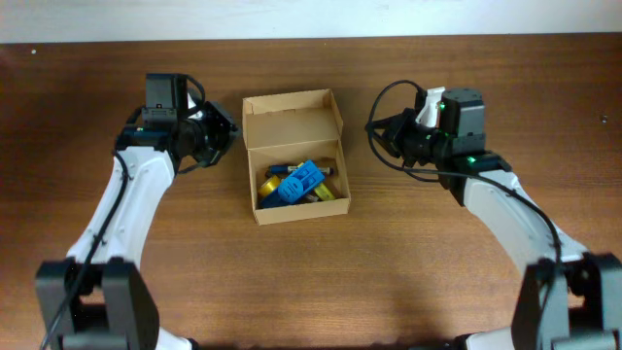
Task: Pack container
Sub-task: 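Bring both grippers to the box lid's left and right edges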
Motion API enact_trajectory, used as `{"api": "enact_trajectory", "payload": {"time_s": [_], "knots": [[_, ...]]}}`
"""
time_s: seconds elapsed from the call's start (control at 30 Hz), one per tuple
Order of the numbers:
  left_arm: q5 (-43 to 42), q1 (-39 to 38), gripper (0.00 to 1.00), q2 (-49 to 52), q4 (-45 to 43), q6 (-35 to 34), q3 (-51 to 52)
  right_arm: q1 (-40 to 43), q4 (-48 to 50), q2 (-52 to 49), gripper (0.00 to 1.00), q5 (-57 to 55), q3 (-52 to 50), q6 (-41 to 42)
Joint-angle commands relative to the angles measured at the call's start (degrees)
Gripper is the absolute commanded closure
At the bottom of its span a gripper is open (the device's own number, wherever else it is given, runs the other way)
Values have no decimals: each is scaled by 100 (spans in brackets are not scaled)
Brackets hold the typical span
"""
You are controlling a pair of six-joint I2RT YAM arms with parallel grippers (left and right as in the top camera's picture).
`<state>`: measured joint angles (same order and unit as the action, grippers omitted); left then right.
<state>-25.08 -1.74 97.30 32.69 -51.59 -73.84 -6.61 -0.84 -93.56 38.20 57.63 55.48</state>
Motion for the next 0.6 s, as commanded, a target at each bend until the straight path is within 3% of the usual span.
{"api": "enact_trajectory", "payload": {"time_s": [0.0, 0.57], "knots": [[-2, 203, 98, 339, -13, 57, -111, 37, 190, -422, 97, -74, 46, -57], [249, 544, 98, 1165, -157, -337, -109, 26, 699, -1314, 96, -688, 57, 247]]}}
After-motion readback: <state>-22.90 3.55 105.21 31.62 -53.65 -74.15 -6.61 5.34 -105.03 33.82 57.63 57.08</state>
